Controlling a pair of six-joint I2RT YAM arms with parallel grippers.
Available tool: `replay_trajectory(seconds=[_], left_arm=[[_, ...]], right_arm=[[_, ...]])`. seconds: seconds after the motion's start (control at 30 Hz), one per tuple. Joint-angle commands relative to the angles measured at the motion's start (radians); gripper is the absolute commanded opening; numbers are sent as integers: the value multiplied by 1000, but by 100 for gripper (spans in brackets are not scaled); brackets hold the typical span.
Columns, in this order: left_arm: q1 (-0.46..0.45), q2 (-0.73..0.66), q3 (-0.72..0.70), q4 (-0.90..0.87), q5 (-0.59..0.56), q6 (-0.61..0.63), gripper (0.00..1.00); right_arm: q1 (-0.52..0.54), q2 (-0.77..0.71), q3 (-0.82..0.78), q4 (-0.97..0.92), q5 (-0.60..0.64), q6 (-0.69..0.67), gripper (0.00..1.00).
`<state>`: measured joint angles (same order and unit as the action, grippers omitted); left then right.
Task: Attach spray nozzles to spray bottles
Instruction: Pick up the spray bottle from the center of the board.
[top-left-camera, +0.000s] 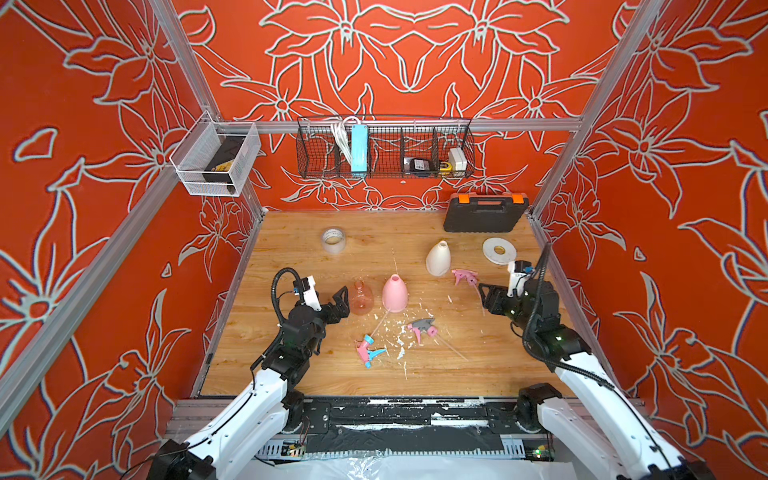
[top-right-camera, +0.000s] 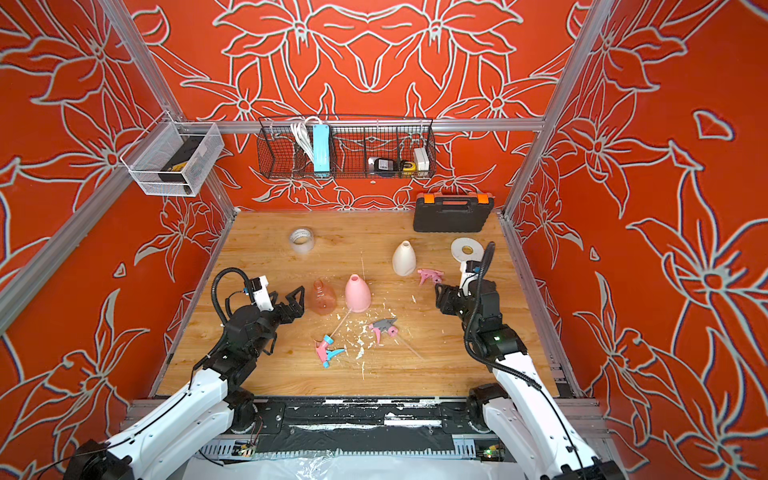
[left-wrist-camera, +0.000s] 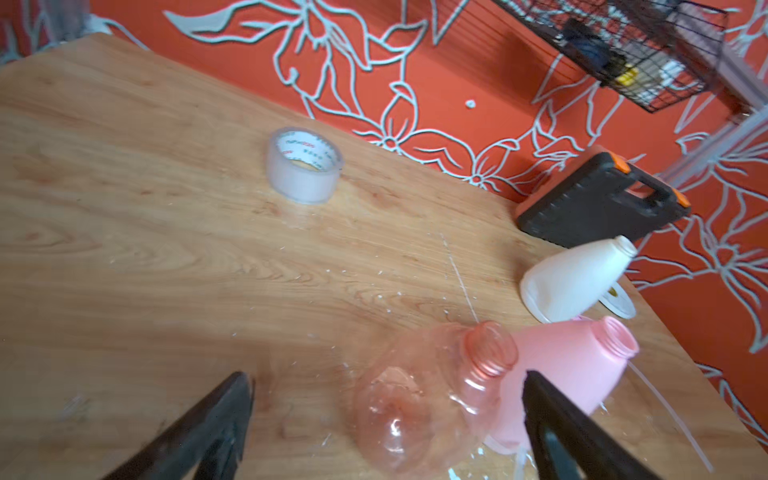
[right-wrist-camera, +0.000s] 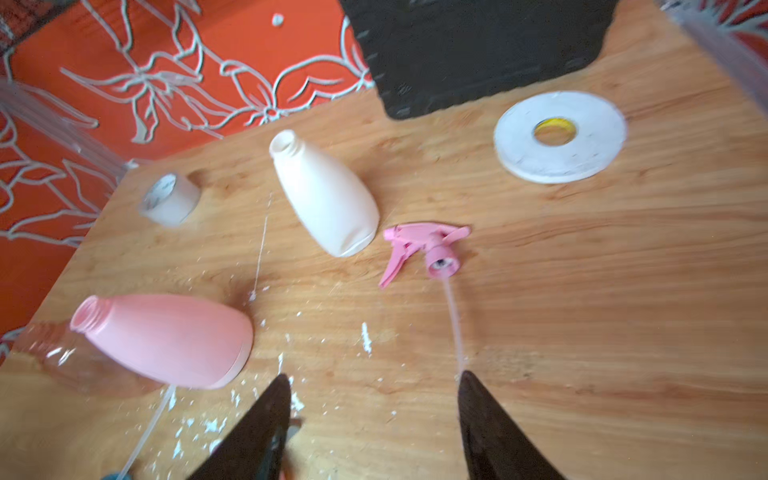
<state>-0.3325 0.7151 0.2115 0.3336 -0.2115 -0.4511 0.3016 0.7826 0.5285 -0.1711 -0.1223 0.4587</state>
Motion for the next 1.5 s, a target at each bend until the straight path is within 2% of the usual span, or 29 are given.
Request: replay_trajectory(seconds=[0.0,0.23,0.53,0.7,0.87,1.03,1.47], left_arm=[[1,-47,-22,-42,-101,-64,97],[1,-101,-89,-33,-173,-121,97],[3,-60,-90,-15,-165,-123,97],[3,-51,-91,-6,-160,-119,97],[4,-51,-96,3,-156,-117,97],[4,-48,-101,13,-154,-114,97],[4,-45,-106,31,-149,-110,97]], right_arm=[[124,59,68,67,61,7,61],[330,284,188,122,128,-21,59],[508,536,376,157,204,-79,60],[557,674,483,172,220,-94,59],[618,787,515,295,331,-89,54],[657,874,561,346,385,-101,52],[668,941,568,410,441,-83,44]])
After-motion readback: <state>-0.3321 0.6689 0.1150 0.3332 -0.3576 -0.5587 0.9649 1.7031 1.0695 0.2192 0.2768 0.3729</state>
